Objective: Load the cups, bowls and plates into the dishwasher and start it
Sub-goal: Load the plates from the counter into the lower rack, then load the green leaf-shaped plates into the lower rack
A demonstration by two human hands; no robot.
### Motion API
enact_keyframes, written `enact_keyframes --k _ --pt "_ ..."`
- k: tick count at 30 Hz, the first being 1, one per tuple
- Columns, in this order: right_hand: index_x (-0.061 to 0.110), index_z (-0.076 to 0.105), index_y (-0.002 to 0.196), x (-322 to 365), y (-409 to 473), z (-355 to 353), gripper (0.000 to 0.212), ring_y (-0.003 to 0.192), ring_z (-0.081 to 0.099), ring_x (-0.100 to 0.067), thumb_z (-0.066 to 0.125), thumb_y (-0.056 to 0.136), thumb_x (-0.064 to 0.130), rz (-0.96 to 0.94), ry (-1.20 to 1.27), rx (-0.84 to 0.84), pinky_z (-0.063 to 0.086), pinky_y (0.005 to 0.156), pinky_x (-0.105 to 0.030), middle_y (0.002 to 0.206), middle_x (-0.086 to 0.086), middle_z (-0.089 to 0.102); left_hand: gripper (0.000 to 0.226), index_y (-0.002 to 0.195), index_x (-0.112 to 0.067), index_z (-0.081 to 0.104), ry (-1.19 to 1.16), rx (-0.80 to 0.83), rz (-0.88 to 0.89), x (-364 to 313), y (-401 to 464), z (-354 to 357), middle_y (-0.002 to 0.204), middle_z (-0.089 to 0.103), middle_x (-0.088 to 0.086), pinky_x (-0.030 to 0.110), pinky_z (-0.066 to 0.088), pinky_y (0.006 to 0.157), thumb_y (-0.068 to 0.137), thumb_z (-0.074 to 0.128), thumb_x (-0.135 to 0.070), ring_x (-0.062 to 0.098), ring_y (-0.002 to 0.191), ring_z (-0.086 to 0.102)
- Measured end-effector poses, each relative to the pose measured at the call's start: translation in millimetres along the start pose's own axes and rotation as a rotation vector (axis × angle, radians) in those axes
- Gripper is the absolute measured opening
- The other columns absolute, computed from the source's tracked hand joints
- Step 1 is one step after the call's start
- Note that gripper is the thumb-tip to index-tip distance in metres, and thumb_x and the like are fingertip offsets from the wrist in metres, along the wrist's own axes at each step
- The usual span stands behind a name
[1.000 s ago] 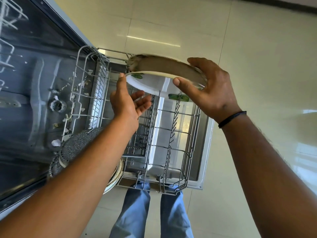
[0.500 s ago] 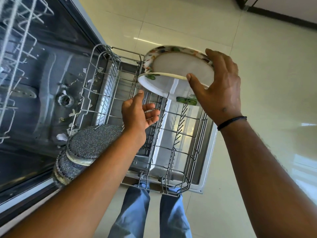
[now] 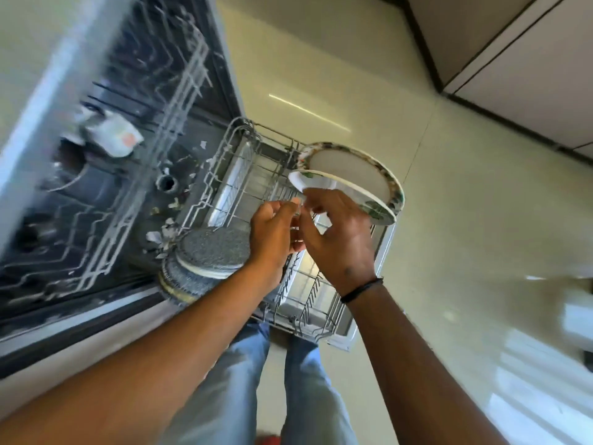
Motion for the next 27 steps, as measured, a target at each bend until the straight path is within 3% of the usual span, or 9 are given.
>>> enact_keyframes --k 3,6,10,12,16,20,27 --pt "0.012 0.071 0.111 55 -5 -23 0.024 0.074 0.068 -0.013 0.067 0.088 0.016 0.028 0.085 0.066 0.059 0.068 -0.038 0.089 0.001 0.072 0.010 0.100 -0.010 0.061 0.022 0.043 0.034 -32 -47 -23 0.085 0.073 0.015 0.029 0.050 0.053 0.100 0.056 -0.018 0.021 0.068 0.066" --pt "0.013 0.073 0.108 109 -16 -47 0.021 0.069 0.064 -0.006 0.069 0.087 0.013 0.057 0.158 0.113 0.058 0.067 -0.031 0.081 0.008 0.069 0.009 0.097 -0.006 0.060 0.042 0.050 0.048 -62 -97 -59 0.069 0.064 0.009 0.030 0.045 0.054 0.098 0.058 -0.015 0.019 0.054 0.060" --pt "0.010 0.074 0.101 176 -37 -80 0.013 0.057 0.051 -0.001 0.069 0.089 0.007 0.145 0.281 0.189 0.039 0.057 -0.010 0.059 0.018 0.054 0.021 0.110 -0.001 0.060 0.012 -0.039 0.063 -94 -158 -109 0.075 0.066 0.009 0.028 0.047 0.052 0.100 0.059 -0.019 0.018 0.054 0.060" --pt "0.012 0.075 0.099 197 -45 -94 0.010 0.056 0.050 -0.001 0.069 0.091 0.010 0.124 0.308 0.251 0.041 0.057 -0.013 0.059 0.018 0.056 0.017 0.107 -0.004 0.062 -0.033 -0.099 0.089 -106 -183 -126 0.073 0.067 0.007 0.028 0.049 0.053 0.100 0.059 -0.020 0.017 0.053 0.061" --pt "0.021 0.075 0.095 222 -49 -115 0.007 0.071 0.067 -0.011 0.070 0.091 0.021 0.051 0.307 0.348 0.057 0.068 -0.029 0.076 0.006 0.071 0.009 0.095 -0.010 0.065 -0.150 -0.180 0.166 -116 -222 -144 0.072 0.067 0.006 0.027 0.051 0.055 0.099 0.060 -0.018 0.016 0.051 0.063" --pt "0.023 0.075 0.095 242 -44 -121 0.008 0.076 0.070 -0.016 0.069 0.091 0.025 -0.012 0.339 0.404 0.060 0.075 -0.039 0.080 0.004 0.073 0.011 0.091 -0.010 0.063 -0.252 -0.252 0.210 -116 -255 -151 0.072 0.068 0.006 0.027 0.051 0.053 0.099 0.062 -0.018 0.015 0.049 0.062" --pt "0.013 0.075 0.094 299 -65 -80 0.009 0.075 0.068 -0.013 0.069 0.093 0.019 -0.201 0.368 0.644 0.059 0.073 -0.033 0.080 0.000 0.073 0.011 0.094 -0.007 0.063 -0.440 -0.441 0.293 -100 -323 -199 0.075 0.068 0.009 0.025 0.052 0.049 0.099 0.061 -0.017 0.019 0.054 0.062"
Point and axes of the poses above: each hand's wrist, its own y-axis towards the middle knuckle, its own z-axis out of the palm, x = y × z, the point moved 3 cm from there along y, towards the middle knuckle
